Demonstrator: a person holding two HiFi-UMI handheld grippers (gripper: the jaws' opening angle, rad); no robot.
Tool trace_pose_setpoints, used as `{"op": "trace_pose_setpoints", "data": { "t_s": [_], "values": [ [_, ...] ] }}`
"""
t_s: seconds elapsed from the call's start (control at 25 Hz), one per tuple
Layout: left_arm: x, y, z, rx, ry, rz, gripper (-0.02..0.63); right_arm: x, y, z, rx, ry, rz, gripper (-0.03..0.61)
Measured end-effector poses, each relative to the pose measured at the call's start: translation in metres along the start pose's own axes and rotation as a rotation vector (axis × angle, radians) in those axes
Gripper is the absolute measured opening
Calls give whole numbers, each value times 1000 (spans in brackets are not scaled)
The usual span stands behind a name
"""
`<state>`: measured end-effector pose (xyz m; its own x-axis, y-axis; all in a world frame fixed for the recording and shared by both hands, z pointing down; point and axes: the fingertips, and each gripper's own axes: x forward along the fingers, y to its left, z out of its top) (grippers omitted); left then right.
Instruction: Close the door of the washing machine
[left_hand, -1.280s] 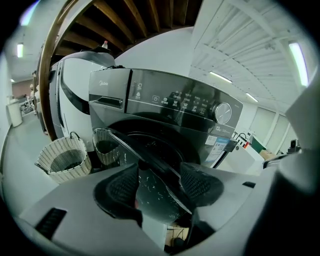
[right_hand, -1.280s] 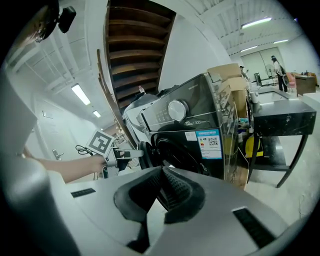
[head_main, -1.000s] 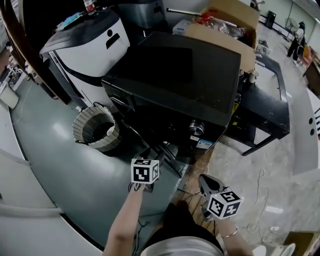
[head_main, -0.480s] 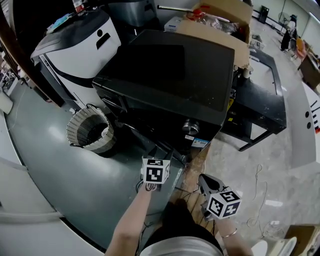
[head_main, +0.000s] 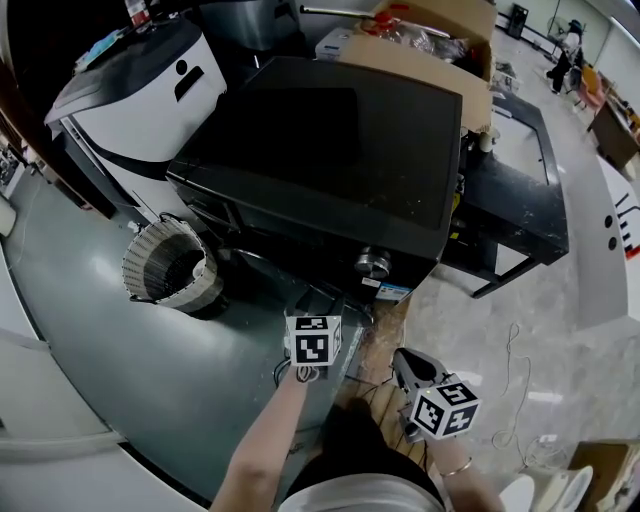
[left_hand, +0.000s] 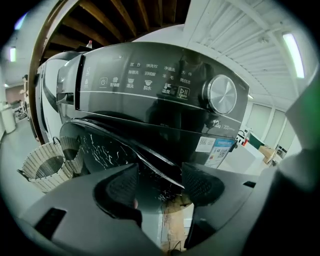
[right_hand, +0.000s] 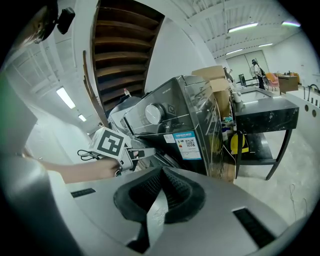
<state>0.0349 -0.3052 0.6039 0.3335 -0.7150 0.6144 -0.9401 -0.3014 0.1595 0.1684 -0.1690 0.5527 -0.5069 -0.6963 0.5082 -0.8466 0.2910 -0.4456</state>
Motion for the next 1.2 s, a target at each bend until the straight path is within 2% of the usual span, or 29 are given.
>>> {"op": "trace_pose_setpoints", "data": {
  "t_s": [0.56, 0.88, 1.2],
  "values": [
    [7, 2, 2, -38, -9, -1, 295, 11, -10, 7, 2, 9, -6, 8],
    [-6, -2, -1, -59, -14, 22, 272, -8, 3, 3, -5, -5, 12, 8],
    [-25, -12, -5, -41, -22, 9, 261, -23, 3, 3, -8, -30, 7, 8]
  ]
}}
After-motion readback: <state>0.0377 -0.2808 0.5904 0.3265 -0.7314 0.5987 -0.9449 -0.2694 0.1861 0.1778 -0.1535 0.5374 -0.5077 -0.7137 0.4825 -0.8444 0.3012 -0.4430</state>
